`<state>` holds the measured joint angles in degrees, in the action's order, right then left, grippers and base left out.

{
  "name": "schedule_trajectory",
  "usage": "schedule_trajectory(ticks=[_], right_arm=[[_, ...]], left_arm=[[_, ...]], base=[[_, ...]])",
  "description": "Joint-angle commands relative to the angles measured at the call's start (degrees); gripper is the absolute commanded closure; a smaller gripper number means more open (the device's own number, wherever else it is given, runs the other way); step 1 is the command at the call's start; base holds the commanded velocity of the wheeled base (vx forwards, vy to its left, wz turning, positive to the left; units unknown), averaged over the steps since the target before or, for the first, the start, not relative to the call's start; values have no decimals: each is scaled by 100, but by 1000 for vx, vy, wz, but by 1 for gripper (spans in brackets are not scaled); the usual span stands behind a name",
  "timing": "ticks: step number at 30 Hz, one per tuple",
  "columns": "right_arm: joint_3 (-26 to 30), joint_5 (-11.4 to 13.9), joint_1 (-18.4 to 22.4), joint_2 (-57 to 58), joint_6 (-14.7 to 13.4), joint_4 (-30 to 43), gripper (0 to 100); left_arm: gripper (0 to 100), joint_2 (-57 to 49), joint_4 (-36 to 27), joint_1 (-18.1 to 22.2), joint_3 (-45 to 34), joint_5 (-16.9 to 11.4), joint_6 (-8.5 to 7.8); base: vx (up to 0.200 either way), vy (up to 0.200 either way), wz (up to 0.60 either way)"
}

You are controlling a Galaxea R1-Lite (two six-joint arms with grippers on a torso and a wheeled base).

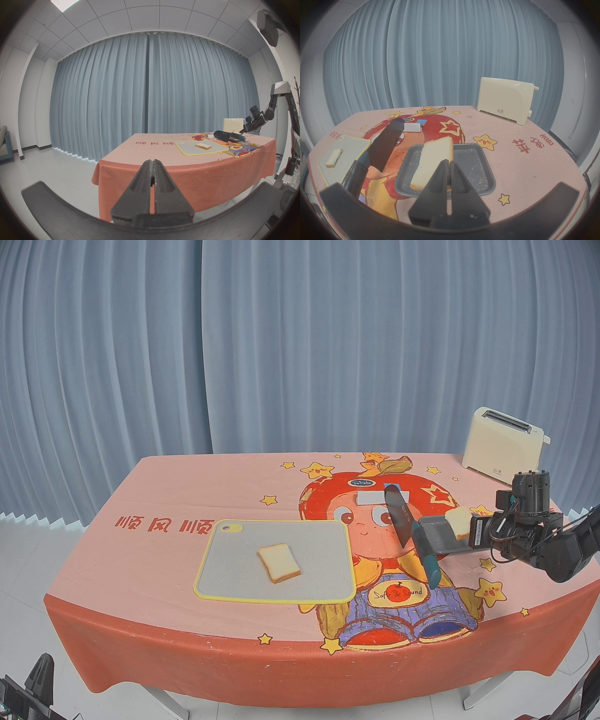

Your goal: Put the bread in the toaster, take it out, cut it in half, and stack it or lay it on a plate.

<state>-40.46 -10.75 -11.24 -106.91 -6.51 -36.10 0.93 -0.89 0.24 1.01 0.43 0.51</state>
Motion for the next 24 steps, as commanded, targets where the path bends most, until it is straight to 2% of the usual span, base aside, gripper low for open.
schedule_trajectory(ticks=[1, 7, 11, 24], right_arm=[[21, -6, -10, -58, 1, 15, 100], [38, -6, -1, -84, 9, 41, 100], [65, -6, 17, -111, 124, 41, 100], [65, -6, 8, -146, 132, 41, 100]], left_arm=[[100, -5, 1, 2, -75, 1, 2], [100, -5, 1, 2, -75, 1, 2], [100, -5, 1, 2, -75, 1, 2], [100, -5, 1, 2, -75, 1, 2]], base=[[0, 0, 0], [0, 0, 0], [0, 0, 0], [0, 0, 0]])
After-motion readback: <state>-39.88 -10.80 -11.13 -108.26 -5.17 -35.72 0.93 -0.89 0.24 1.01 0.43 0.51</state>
